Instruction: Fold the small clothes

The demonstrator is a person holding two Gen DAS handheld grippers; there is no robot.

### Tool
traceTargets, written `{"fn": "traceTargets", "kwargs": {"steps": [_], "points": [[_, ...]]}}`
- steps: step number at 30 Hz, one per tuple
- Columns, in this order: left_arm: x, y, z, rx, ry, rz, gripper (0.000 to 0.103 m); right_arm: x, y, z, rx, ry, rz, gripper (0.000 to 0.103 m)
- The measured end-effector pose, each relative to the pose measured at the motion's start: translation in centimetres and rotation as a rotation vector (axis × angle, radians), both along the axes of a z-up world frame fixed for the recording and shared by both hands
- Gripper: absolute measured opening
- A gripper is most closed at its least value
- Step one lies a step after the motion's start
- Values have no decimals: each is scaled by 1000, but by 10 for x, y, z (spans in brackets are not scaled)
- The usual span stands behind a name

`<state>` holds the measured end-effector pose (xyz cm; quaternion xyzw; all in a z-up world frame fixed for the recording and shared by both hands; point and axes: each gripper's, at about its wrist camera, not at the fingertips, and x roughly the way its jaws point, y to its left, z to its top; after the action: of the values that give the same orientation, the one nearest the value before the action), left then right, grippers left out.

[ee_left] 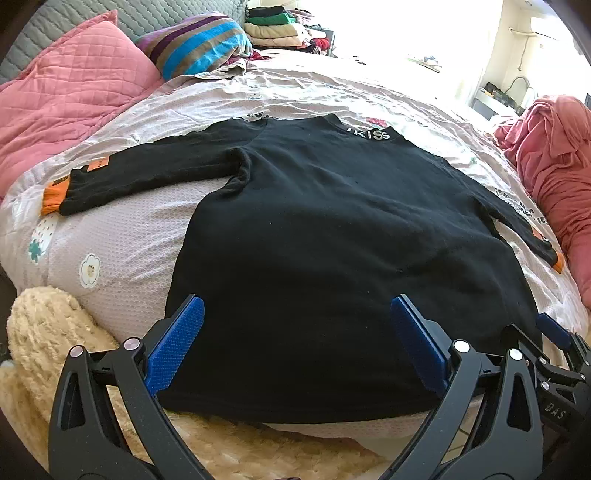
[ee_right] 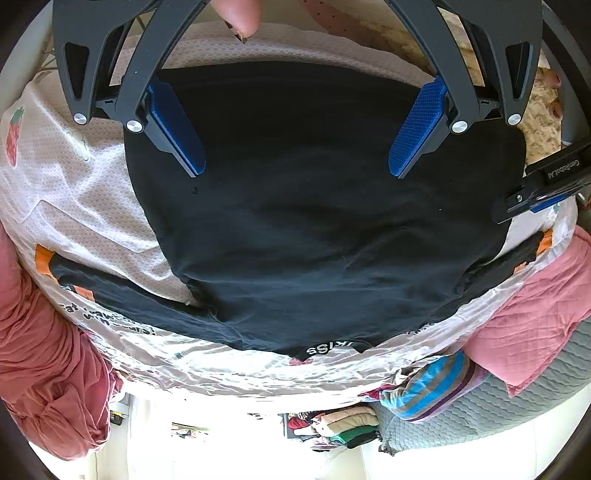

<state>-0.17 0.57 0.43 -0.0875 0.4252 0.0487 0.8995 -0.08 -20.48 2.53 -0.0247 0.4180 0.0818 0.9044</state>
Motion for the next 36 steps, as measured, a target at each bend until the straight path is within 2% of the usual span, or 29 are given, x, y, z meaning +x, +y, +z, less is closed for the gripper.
{"fn": "traceTargets", "kwargs": {"steps": [36], "points": [[-2,-4,4,23,-8,3,95,-3,5,-2,-6,2,12,99]]}}
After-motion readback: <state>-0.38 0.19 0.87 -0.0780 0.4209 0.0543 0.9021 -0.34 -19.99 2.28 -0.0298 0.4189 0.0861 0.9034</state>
